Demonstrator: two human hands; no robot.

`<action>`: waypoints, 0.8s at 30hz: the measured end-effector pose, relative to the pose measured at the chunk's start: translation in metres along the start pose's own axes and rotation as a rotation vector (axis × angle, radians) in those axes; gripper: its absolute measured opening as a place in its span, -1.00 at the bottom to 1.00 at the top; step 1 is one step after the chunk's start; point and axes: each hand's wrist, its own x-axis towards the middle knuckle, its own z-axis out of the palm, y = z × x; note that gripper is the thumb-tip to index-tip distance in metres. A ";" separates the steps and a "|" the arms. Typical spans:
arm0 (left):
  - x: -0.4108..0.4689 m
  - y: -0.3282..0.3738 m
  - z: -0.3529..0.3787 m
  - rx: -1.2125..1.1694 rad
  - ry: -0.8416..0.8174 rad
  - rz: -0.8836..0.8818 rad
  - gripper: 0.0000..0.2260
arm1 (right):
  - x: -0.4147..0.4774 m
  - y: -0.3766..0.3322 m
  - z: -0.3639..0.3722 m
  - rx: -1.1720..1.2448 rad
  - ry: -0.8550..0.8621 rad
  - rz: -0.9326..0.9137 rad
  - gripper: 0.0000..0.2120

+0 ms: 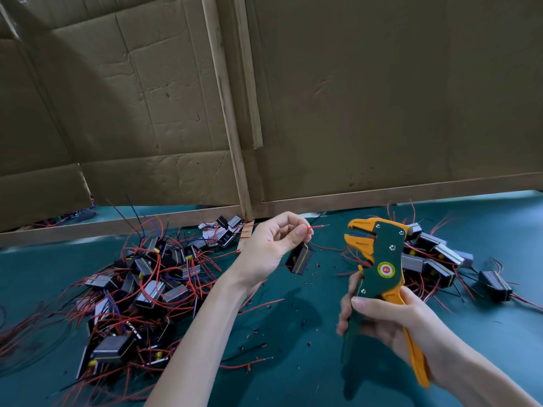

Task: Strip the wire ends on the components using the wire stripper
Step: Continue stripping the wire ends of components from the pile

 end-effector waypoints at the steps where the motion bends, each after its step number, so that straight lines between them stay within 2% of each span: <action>1: 0.000 0.003 0.000 0.028 -0.008 0.007 -0.92 | 0.000 0.001 -0.001 -0.015 0.000 0.009 -0.60; 4: -0.001 0.010 0.003 0.163 -0.040 0.032 -0.91 | -0.001 0.003 -0.002 -0.066 -0.017 0.022 -0.60; 9: -0.002 0.016 0.008 0.243 -0.066 0.021 -0.91 | -0.005 0.003 0.001 -0.086 -0.005 0.027 -0.56; 19: -0.005 0.021 0.007 0.230 -0.079 -0.004 -0.92 | -0.011 -0.005 0.010 -0.120 -0.033 0.021 -0.56; 24: -0.006 0.022 0.005 0.231 -0.111 -0.021 -0.89 | -0.012 -0.005 0.010 -0.124 -0.010 0.020 -0.50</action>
